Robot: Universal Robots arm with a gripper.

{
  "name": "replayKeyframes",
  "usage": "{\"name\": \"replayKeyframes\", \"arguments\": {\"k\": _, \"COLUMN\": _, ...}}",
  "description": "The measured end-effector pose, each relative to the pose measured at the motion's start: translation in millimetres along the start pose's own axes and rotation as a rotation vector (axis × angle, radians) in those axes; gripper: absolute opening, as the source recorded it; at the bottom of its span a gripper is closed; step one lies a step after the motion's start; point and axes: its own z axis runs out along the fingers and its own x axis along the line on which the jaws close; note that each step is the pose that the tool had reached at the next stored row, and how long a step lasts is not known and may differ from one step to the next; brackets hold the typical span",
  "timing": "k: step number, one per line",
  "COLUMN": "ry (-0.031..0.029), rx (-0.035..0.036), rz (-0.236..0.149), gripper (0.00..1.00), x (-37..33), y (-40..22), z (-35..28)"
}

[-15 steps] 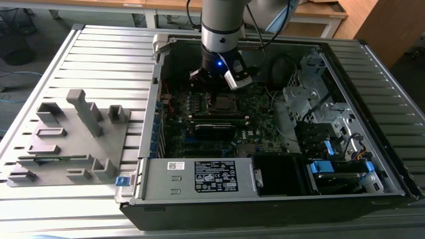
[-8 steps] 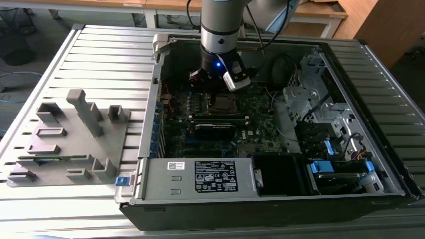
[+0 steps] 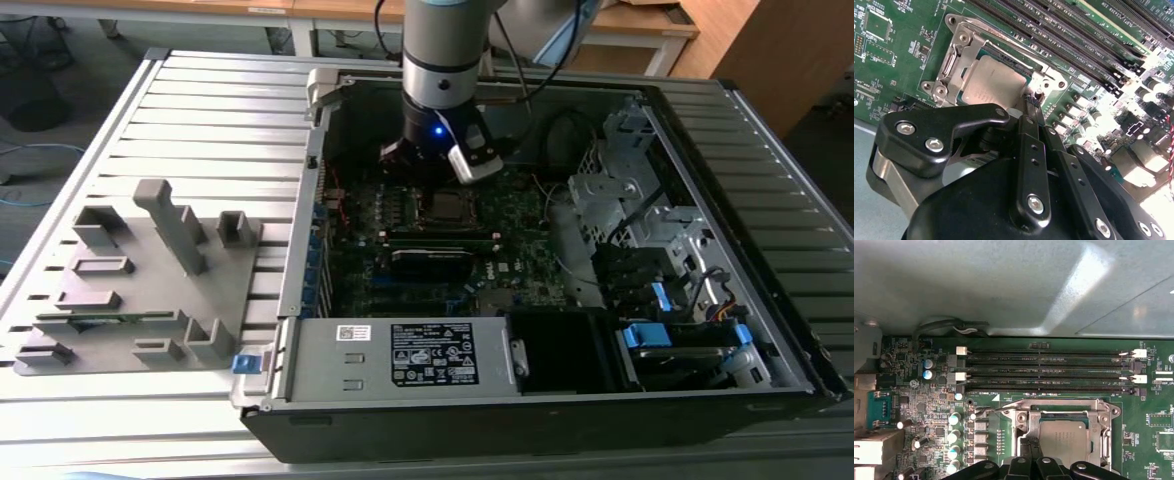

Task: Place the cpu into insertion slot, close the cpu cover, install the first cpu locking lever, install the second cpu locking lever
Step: 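Close the cpu cover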

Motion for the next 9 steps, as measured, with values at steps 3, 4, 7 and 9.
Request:
{"name": "replayKeyframes", "arguments": {"k": 3, "ry": -0.0004, "rx": 0.0, "rz": 0.0, "gripper": 0.1, "x": 0.3, "y": 0.0, "z": 2.1}}
{"name": "replayKeyframes", "arguments": {"k": 4, "ry": -0.0003, "rx": 0.0001, "rz": 0.0, "gripper": 0.1, "x": 0.4, "y": -0.1, "z": 2.4}}
{"name": "replayKeyframes", "arguments": {"k": 7, "ry": -0.0003, "rx": 0.0002, "rz": 0.0, "gripper": 0.1, "x": 0.4, "y": -0.1, "z": 2.4}}
{"name": "replayKeyframes", "arguments": {"k": 9, "ry": -0.0003, "rx": 0.0001, "rz": 0.0, "gripper": 0.1, "x": 0.4, "y": -0.1, "z": 2.6}}
